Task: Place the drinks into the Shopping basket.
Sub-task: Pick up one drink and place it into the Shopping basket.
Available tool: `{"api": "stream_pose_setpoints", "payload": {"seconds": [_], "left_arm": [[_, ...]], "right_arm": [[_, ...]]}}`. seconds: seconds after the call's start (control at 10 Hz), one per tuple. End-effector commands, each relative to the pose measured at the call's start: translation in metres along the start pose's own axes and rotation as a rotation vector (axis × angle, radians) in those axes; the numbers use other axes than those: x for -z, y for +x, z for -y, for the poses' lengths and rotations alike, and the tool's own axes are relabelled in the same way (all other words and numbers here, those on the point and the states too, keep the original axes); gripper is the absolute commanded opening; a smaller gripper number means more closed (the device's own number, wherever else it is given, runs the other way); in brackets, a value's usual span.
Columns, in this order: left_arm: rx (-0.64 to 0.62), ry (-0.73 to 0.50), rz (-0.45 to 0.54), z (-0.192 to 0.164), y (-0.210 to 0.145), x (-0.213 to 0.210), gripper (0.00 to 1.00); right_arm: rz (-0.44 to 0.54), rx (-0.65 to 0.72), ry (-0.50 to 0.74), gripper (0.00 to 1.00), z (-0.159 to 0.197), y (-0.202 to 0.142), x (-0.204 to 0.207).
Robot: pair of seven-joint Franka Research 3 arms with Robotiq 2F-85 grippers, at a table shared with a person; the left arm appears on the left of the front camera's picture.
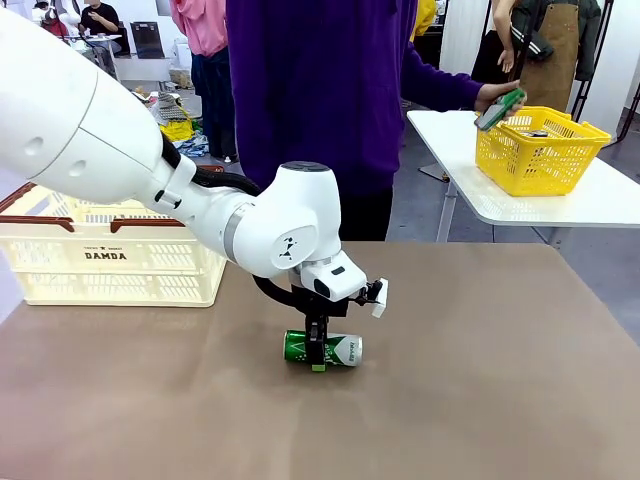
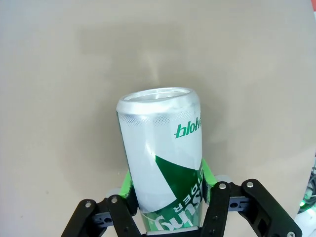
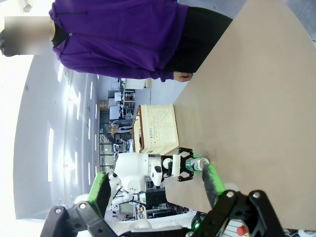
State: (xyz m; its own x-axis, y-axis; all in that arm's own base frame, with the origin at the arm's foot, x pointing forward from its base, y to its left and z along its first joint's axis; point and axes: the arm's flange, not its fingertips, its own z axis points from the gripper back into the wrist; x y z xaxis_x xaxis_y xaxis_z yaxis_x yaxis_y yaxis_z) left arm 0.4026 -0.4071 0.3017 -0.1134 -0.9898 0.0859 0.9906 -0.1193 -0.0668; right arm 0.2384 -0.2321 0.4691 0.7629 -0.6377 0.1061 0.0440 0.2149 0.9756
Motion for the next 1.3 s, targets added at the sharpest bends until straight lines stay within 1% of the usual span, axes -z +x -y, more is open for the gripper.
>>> {"api": "stream_pose_setpoints", "payload": {"seconds": [0.0, 0.1, 0.2, 0.3, 0.4, 0.5, 0.6, 0.7, 0.8, 0.9, 1.0, 1.1, 1.2], "left_arm": [[-0.014, -0.009, 0.015, 0.003, -0.006, -0.011, 0.0], [-0.013, -0.01, 0.042, 0.005, -0.014, -0.034, 0.0], [-0.008, -0.004, 0.082, 0.013, -0.04, -0.094, 0.0], [0.001, -0.005, 0.119, 0.025, -0.066, -0.139, 0.0], [0.012, -0.017, 0.168, 0.042, -0.089, -0.182, 0.0], [0.006, -0.015, 0.174, 0.057, -0.109, -0.211, 0.0], [-0.088, 0.033, 0.161, 0.068, -0.134, -0.235, 0.0], [-0.091, 0.054, 0.147, 0.079, -0.171, -0.257, 0.0], [-0.154, 0.081, 0.138, 0.088, -0.21, -0.272, 0.0], [-0.167, 0.09, 0.083, 0.098, -0.25, -0.281, 0.0], [-0.208, 0.086, -0.015, 0.104, -0.287, -0.286, 0.0], [-0.25, 0.08, -0.005, 0.108, -0.327, -0.29, 0.0], [-0.328, 0.125, 0.086, 0.109, -0.348, -0.29, 0.0]], "right_arm": [[0.007, -0.011, 0.023, 1.0, -0.003, 0.002, 0.0], [0.007, -0.011, 0.023, 1.0, -0.003, 0.002, 0.0], [0.007, -0.011, 0.023, 1.0, -0.003, 0.002, 0.0], [0.007, -0.011, 0.023, 1.0, -0.003, 0.002, 0.0], [0.007, -0.011, 0.023, 1.0, -0.003, 0.002, 0.0], [0.007, -0.011, 0.023, 1.0, -0.003, 0.002, 0.0], [0.007, -0.011, 0.023, 1.0, -0.003, 0.002, 0.0], [0.007, -0.011, 0.023, 1.0, -0.003, 0.002, 0.0], [0.007, -0.011, 0.023, 1.0, -0.003, 0.002, 0.0], [0.007, -0.011, 0.023, 1.0, -0.003, 0.002, 0.0], [0.007, -0.011, 0.023, 1.0, -0.003, 0.002, 0.0], [0.007, -0.011, 0.023, 1.0, -0.003, 0.002, 0.0], [0.007, -0.011, 0.023, 1.0, -0.003, 0.002, 0.0]]}}
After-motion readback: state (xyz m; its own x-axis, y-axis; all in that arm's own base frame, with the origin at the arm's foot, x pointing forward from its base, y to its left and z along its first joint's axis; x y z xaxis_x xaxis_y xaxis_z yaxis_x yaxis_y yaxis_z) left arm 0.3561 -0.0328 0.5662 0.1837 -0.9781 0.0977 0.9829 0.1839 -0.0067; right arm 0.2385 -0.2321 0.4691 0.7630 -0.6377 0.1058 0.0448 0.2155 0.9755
